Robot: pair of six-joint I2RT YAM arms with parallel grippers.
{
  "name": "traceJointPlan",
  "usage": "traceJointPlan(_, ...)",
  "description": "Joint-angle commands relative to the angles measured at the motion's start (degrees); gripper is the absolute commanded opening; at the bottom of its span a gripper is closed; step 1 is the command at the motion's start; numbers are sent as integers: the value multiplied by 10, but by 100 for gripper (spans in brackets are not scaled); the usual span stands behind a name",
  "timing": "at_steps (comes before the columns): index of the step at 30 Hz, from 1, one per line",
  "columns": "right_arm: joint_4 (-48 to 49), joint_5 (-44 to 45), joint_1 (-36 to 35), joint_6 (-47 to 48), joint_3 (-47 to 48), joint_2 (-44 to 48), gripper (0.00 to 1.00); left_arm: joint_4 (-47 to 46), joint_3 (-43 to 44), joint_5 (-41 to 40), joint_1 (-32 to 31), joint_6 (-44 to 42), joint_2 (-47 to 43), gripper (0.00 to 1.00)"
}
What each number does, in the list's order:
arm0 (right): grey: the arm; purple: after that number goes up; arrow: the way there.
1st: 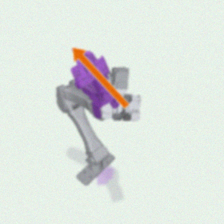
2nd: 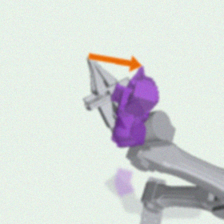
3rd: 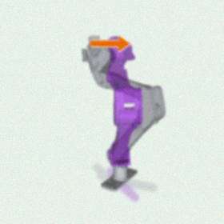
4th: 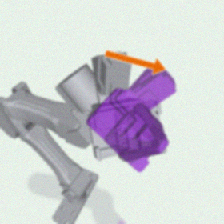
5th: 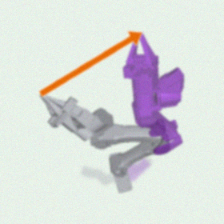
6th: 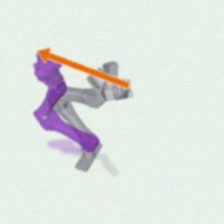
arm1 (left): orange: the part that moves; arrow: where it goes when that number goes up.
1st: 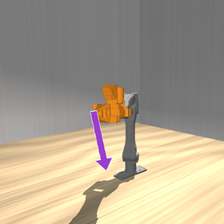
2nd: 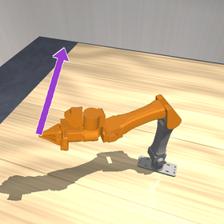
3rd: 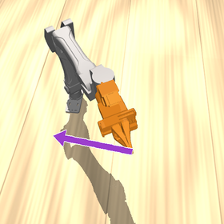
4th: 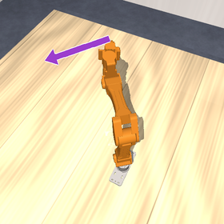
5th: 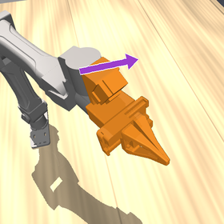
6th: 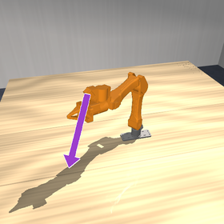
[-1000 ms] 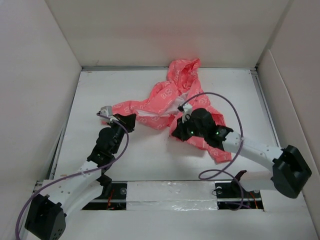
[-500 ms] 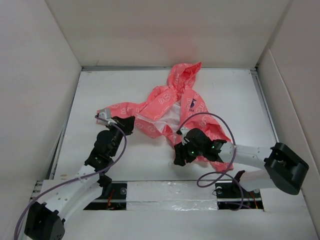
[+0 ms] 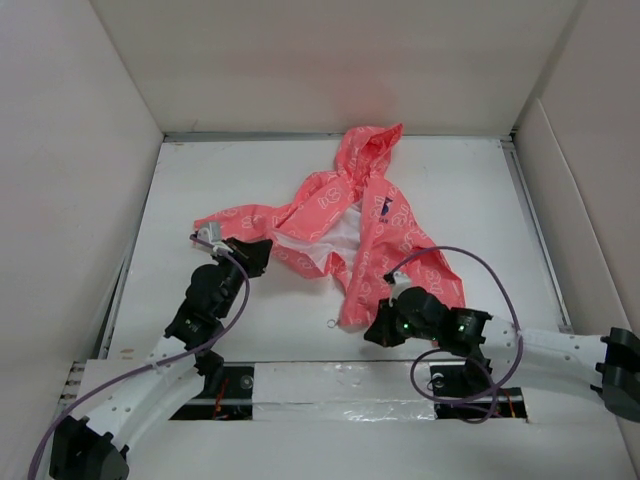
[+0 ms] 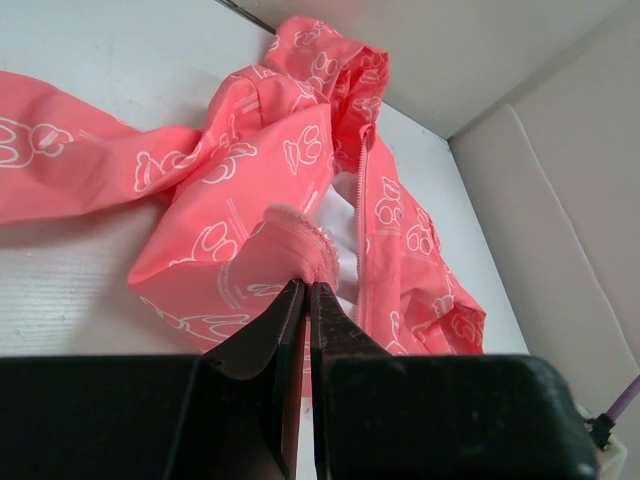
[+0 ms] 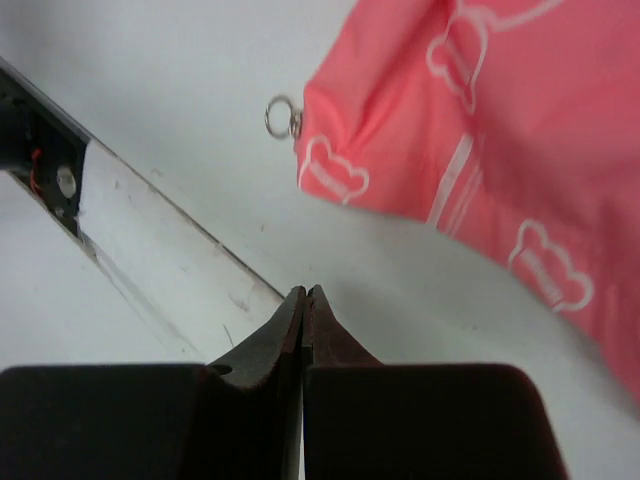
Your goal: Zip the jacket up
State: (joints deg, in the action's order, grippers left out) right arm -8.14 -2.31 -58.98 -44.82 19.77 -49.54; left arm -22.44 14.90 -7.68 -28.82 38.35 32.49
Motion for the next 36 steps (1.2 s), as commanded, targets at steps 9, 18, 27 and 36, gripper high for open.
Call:
traceJointPlan(9, 148, 105, -115, -151, 34, -125, 70, -33, 0, 27, -2, 20, 7, 0)
traceJointPlan(18, 224, 258, -150, -260, 16, -202, 60, -36, -1, 29, -2, 23, -6, 0)
traceJointPlan(27, 178, 416, -184, -376, 47, -282, 47, -6, 2, 27, -2, 23, -45, 0)
traceJointPlan(36, 148, 493, -189, -411, 41, -285, 42, -18, 3, 38, -2, 22, -31, 0)
